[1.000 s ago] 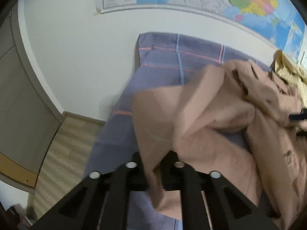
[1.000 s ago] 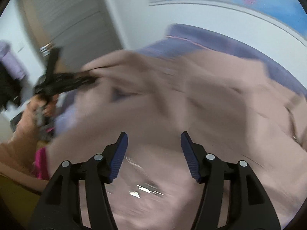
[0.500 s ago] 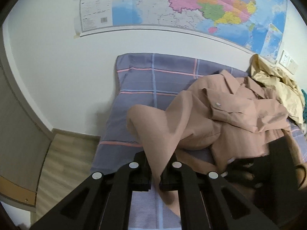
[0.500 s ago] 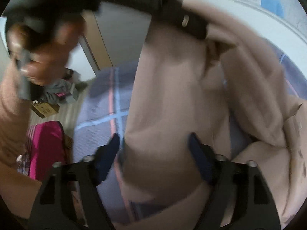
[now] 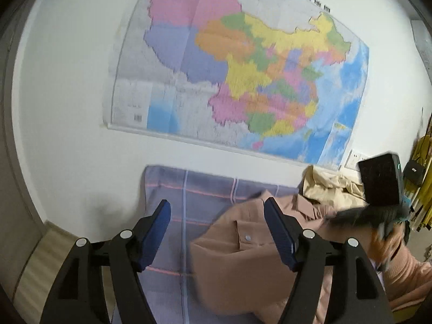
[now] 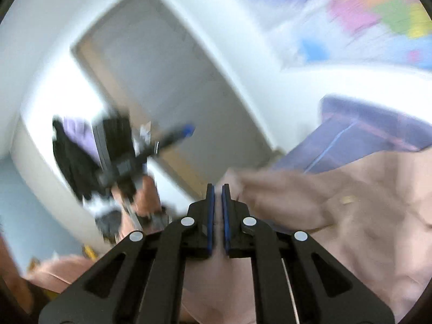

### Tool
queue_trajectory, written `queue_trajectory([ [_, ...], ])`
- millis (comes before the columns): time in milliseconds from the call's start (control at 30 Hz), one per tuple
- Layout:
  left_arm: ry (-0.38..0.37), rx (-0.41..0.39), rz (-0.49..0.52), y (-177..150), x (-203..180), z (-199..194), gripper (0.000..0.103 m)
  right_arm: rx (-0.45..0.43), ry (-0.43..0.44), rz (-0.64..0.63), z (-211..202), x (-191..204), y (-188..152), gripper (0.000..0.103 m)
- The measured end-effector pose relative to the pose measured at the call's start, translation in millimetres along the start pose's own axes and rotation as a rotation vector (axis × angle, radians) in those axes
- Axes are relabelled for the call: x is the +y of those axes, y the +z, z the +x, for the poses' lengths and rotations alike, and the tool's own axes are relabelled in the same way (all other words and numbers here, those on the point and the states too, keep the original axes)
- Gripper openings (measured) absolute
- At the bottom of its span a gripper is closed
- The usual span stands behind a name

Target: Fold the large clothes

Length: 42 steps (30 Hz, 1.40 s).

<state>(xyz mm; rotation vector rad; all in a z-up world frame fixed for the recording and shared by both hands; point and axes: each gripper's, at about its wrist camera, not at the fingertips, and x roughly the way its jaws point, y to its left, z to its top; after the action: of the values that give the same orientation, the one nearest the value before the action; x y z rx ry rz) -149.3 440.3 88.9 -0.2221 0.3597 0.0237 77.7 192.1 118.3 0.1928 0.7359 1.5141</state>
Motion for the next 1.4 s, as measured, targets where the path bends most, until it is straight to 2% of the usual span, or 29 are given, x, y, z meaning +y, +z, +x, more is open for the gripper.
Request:
queue_trajectory([
  [133,0.039,0.098,0.051,-19.2,-14.1,34.5,0.069,-0.137,-0.138,0.143,-92.4,-52.9,-6.8,0.006],
  [200,0.014,0.187,0.065,-36.5,-21.6,64.5,0.069,-0.175,-0.255,0.243,-129.0,-87.5,-25.4,0.006],
  [267,0.001,0.263,0.082,-52.2,-28.4,89.5,0.069,-0.18,-0.32,0.332,-149.8,-116.6,-49.8,0.008],
  [367,-0.026,0.37,0.122,-75.3,-42.8,128.8,0.069,-0.135,-0.504,0.464,-165.6,-159.5,-93.7,0.014],
  [433,-0.017,0.426,0.158,-88.3,-52.0,150.9,0.069,-0.111,-0.58,0.497,-170.2,-173.8,-111.2,0.023],
  [467,-0.012,0.45,0.165,-92.9,-55.1,160.4,0.068,-0.113,-0.599,0.496,-169.5,-173.1,-121.3,0.04],
  [500,-0.02,0.477,0.16,-96.4,-57.4,171.5,0.067,-0.118,-0.6,0.485,-170.8,-171.5,-125.9,0.062],
  [533,-0.032,0.49,0.155,-98.2,-59.1,176.9,0.067,-0.126,-0.6,0.451,-170.8,-164.6,-129.8,0.071],
  [567,-0.038,0.497,0.153,-99.8,-61.4,182.4,0.067,-0.125,-0.616,0.415,-170.4,-157.5,-131.2,0.076],
  [700,-0.043,0.506,0.151,-97.8,-67.3,201.0,0.059,-0.043,-0.679,0.283,-160.7,-136.5,-136.7,0.081],
  [833,-0.038,0.506,0.151,-94.0,-71.4,209.9,0.058,0.034,-0.744,0.268,-140.1,-141.5,-155.9,0.08],
  [867,-0.036,0.507,0.152,-93.3,-73.3,211.4,0.058,0.048,-0.747,0.275,-135.9,-144.5,-161.7,0.075],
  [933,-0.031,0.505,0.161,-92.5,-78.3,214.0,0.058,0.064,-0.787,0.265,-133.0,-145.3,-166.5,0.047],
  [1000,-0.031,0.496,0.163,-90.8,-81.4,213.2,0.058,0.045,-0.77,0.243,-139.2,-138.2,-166.5,0.004],
  [1100,-0.047,0.453,0.157,-80.4,-86.6,203.3,0.058,-0.05,-0.772,0.212,-165.2,-120.2,-153.3,0.003],
  [1167,-0.066,0.408,0.167,-72.1,-94.7,193.8,0.058,-0.17,-0.748,0.22,-194.4,-110.8,-137.3,0.003],
  [1267,-0.101,0.36,0.194,-62.9,-110.5,185.8,0.058,-0.281,-0.832,0.214,-225.5,-107.9,-123.6,0.003],
  [1333,-0.107,0.351,0.232,-64.9,-122.0,188.1,0.058,-0.31,-0.826,0.265,-241.9,-120.1,-126.5,0.003],
  [1400,-0.109,0.386,0.271,-74.8,-131.1,199.0,0.058,-0.268,-0.844,0.329,-240.0,-143.1,-137.2,0.003],
])
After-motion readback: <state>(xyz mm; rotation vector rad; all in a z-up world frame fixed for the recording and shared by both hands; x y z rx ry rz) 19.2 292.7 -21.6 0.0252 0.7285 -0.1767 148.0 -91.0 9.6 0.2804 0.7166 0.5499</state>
